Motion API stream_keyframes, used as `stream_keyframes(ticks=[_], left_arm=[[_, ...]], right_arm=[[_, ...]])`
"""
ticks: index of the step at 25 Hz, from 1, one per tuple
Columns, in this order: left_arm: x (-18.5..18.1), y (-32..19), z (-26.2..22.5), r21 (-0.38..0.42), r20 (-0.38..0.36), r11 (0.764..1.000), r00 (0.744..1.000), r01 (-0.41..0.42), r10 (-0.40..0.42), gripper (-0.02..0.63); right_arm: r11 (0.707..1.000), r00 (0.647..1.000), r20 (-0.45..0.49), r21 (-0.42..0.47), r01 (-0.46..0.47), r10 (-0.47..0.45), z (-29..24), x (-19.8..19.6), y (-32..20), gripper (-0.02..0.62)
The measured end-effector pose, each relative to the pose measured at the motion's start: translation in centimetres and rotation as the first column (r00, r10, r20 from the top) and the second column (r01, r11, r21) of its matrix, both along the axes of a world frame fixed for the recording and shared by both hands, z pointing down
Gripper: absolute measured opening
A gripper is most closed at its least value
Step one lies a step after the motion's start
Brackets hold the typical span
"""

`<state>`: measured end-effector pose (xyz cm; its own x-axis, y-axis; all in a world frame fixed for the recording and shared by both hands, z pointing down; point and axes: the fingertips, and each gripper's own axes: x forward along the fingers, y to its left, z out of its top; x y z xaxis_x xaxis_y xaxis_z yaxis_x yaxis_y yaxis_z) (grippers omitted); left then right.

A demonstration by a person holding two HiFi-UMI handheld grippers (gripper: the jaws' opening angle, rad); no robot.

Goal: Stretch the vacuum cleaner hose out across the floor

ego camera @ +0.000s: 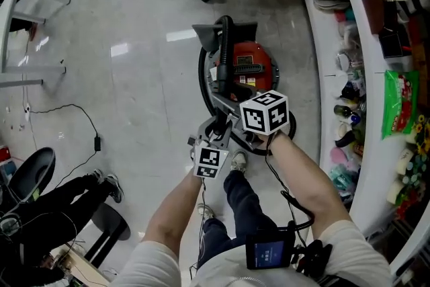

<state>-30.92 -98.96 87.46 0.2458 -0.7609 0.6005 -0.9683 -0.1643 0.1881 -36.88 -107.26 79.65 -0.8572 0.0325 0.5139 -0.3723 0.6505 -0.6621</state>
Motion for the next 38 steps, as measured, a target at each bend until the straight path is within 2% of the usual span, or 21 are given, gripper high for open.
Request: stream_keyframes(ticks=[7,14,19,26,31,38], left_arm=[[-2.9,2.3,-0.7,-0.007,0.013,0.995,0.995,0.103,-0.103,0.126],[-3.5,5.3,-1.6,-0.027,0.024,0.990,0.990,0.140,-0.139,0.126],[-2.7,7.4,-2.3,-0.034,0.032,0.993,0.993,0.112,-0.111,0.126],[0.1,11.2,-3.0,-0.035,0.036,0.999,0.999,0.014,-0.013,0.124],[2.1,14.3,-3.5,-0.086,0.030,0.995,0.999,-0.042,0.045,0.120],[4.3,16.8,-6.8,-0.044,0.018,0.995,0.996,-0.085,0.086,0.120]], right_arm=[[0.986,0.987,0.000,0.032,0.163,-0.163,-1.3,-4.0,3.5,0.216],[0.960,0.962,-0.005,0.065,0.272,-0.273,-2.8,-5.3,7.5,0.216],[0.941,0.945,-0.008,0.090,0.327,-0.327,-4.2,-4.9,10.4,0.216],[0.943,0.949,-0.004,0.109,0.315,-0.316,-6.3,-2.5,14.8,0.215],[0.950,0.956,-0.004,0.115,0.291,-0.293,-7.7,-0.6,18.0,0.209],[0.968,0.972,0.046,0.117,0.223,-0.229,-11.5,1.1,21.5,0.192]])
